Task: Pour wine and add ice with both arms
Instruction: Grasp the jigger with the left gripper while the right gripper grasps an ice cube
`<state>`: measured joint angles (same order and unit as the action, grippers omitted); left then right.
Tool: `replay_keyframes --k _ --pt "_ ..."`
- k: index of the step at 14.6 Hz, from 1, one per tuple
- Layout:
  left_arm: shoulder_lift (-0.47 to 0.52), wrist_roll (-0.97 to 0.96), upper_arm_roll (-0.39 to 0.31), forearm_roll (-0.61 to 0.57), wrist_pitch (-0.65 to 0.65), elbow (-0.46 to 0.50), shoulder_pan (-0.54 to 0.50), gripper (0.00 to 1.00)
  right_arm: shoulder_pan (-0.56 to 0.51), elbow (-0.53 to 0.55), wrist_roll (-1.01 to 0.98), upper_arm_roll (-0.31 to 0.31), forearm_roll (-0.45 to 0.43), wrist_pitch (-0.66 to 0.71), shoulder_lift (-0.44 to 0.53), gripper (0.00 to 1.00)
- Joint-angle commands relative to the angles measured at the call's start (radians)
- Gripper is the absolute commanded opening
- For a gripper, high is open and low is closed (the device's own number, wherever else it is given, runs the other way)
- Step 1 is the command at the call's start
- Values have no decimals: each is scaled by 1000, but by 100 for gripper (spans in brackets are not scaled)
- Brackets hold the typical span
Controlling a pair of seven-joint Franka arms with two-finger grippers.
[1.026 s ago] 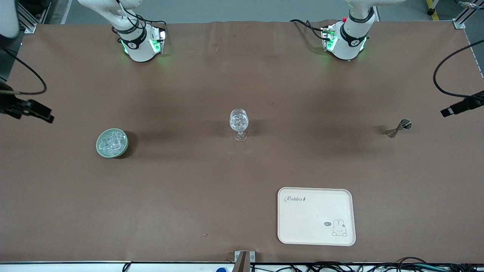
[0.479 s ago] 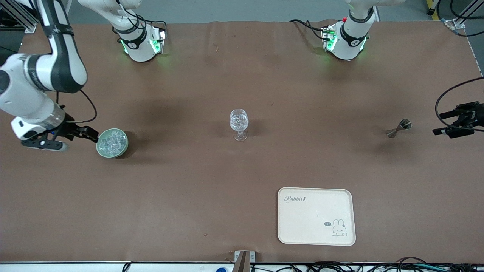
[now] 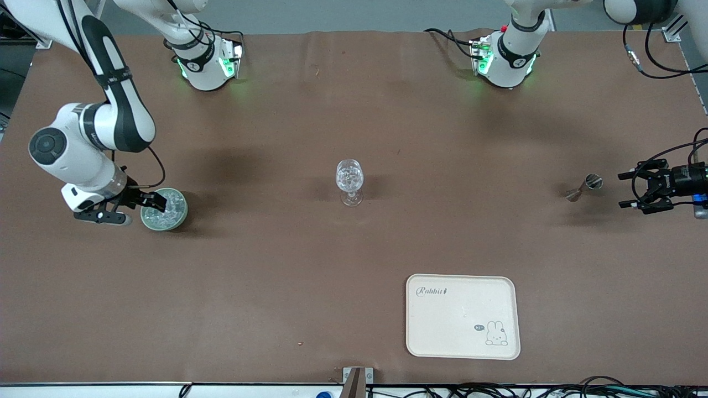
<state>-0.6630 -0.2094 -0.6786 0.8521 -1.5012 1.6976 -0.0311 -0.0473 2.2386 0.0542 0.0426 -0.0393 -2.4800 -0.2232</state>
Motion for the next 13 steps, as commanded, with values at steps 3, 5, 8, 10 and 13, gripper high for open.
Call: replay_keyframes --k 3,5,8,10,13 --pt "-118 -8 -19 103 39 -29 -24 100 7 15 -5 8 2 -34 -31 61" --pt "-158 -7 -18 128 51 -29 -23 100 7 54 -7 8 1 -103 -39 61" --pt "-202 -7 -19 160 94 -29 -29 100 7 71 -8 8 1 -108 -41 61" --pt "-230 -7 -18 198 105 -27 -41 100 6 78 -8 8 -2 -108 -41 61" --pt "-267 -4 -18 244 182 -27 -62 100 7 78 -8 8 -2 -106 -42 54"
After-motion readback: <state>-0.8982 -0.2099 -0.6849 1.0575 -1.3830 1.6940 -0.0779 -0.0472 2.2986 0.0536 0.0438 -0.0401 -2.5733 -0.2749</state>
